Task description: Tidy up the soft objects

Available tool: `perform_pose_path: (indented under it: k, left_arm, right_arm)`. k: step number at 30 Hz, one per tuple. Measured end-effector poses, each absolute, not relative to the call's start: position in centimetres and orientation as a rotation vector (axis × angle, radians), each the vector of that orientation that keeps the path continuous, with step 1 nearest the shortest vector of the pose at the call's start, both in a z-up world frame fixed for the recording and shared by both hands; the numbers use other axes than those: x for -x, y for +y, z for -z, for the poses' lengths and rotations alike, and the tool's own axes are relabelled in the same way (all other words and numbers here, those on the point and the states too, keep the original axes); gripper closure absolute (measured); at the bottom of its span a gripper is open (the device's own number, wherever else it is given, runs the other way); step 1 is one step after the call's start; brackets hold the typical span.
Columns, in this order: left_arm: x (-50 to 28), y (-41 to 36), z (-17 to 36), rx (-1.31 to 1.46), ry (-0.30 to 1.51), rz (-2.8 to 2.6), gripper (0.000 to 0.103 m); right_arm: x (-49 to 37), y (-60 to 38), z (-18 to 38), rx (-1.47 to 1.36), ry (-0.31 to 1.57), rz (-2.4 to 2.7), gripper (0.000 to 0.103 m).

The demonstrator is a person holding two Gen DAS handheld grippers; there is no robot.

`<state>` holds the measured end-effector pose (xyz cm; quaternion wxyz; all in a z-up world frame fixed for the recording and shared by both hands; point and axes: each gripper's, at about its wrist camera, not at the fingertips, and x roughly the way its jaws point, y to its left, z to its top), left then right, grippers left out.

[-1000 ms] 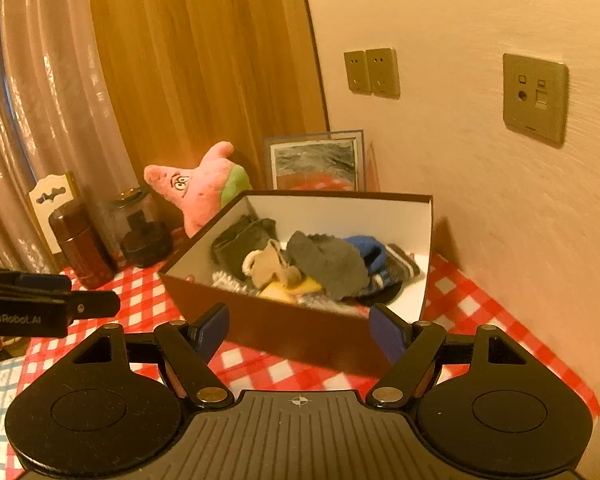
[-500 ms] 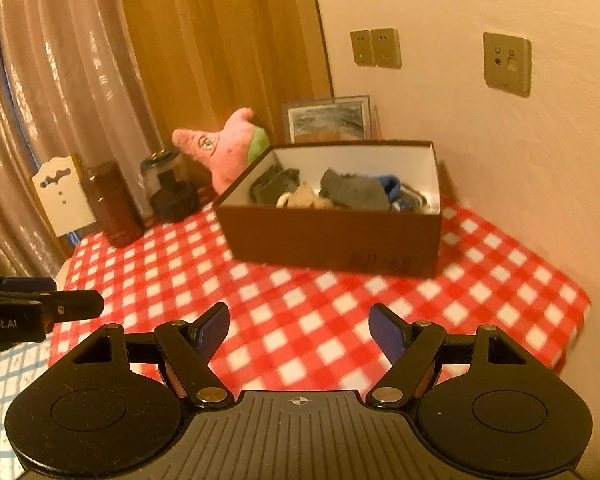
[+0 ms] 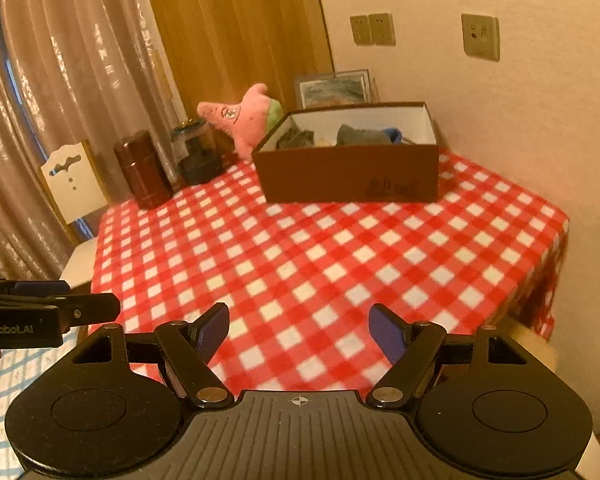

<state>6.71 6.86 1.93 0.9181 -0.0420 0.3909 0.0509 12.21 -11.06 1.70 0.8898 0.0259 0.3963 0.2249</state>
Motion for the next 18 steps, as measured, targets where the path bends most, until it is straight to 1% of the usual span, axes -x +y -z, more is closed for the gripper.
perform_pose_path:
  k: [8, 18]
  left_arm:
    - [-3.7, 6.1, -1.8, 0.097, 0.815, -0.109, 0.025]
    - [-2.1, 4.0, -2.1, 0.103, 0.816, -0.138, 0.025]
  right_arm:
    - [-9.4, -11.5, -2.3, -0.051, 0.837, -0.473, 0.026]
    - [-7.9, -12.8, -2.9, -0.022, 0.857, -0.502, 0.026]
